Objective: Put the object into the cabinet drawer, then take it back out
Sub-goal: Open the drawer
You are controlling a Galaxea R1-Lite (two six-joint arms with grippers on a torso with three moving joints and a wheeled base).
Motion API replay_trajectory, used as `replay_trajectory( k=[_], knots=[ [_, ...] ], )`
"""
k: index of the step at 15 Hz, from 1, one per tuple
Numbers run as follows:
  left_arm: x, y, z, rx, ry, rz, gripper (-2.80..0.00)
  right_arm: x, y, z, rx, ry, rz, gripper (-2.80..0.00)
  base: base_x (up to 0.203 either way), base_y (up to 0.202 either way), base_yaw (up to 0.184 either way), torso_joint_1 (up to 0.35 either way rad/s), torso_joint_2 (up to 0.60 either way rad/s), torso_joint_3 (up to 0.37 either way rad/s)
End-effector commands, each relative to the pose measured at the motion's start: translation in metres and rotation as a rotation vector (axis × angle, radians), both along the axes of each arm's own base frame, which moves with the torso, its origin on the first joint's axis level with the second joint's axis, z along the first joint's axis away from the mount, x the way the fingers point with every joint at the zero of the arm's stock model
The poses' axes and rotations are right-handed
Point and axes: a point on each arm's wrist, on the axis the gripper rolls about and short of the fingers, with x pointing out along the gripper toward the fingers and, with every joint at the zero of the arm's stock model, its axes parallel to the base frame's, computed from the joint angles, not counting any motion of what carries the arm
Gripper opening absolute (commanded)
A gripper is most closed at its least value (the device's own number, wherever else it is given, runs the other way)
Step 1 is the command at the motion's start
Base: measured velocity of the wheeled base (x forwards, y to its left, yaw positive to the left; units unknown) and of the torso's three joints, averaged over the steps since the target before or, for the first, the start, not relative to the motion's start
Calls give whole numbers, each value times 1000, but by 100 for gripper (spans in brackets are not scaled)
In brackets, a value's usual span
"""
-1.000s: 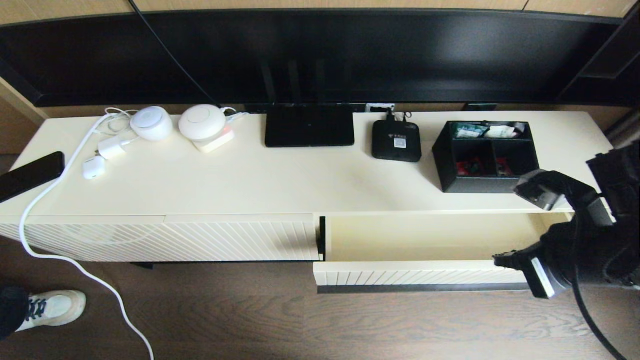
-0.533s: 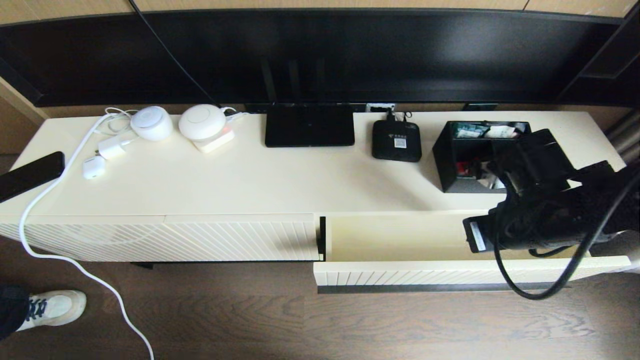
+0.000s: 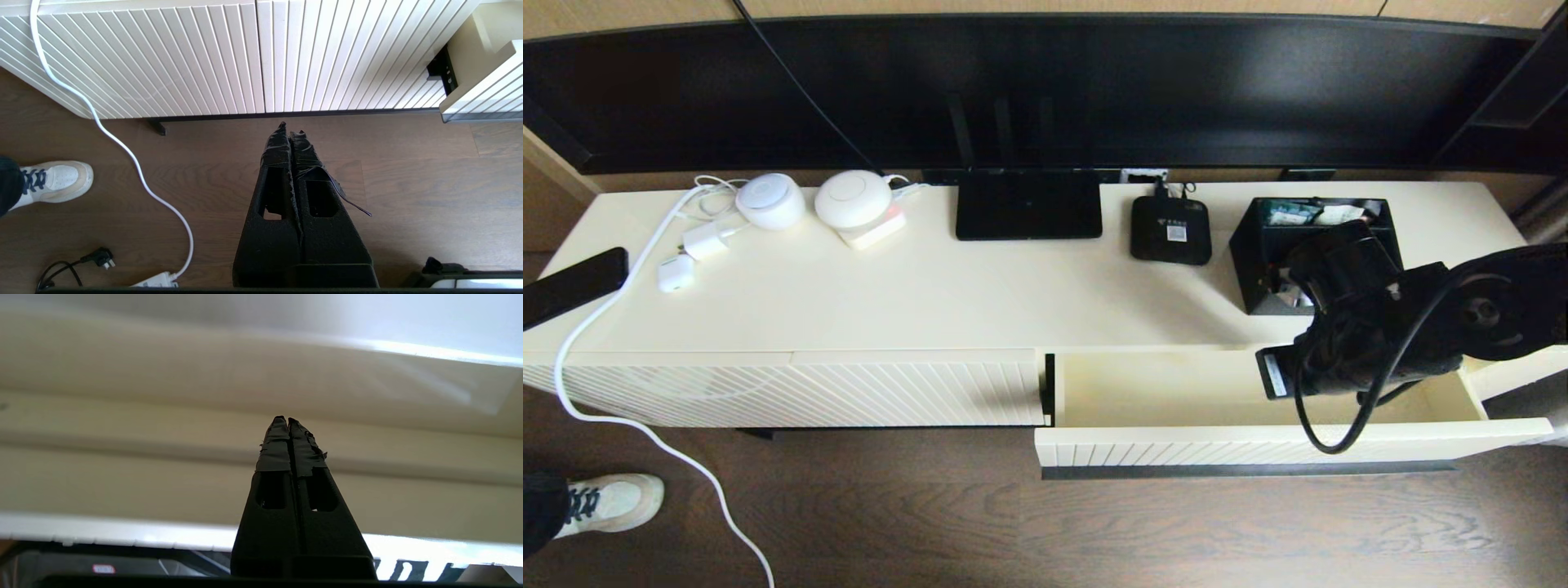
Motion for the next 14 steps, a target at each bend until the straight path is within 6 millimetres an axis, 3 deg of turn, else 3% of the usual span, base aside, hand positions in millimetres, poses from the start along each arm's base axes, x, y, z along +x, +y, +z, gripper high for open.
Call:
replay_trajectory(
  k=[1, 5, 14],
  knots=[
    [0, 0, 0, 0, -1, 0, -280, 9, -2, -3, -1, 3, -16, -280, 0, 0, 0, 0, 0, 0],
    [0, 0, 0, 0, 0, 0, -280, 15, -10, -6, -6, 18, -44, -280, 0, 0, 0, 0, 0, 0],
    [0, 0, 0, 0, 0, 0, -280, -8, -13, -12, 30, 148, -67, -280, 0, 0, 0, 0, 0, 0]
  ],
)
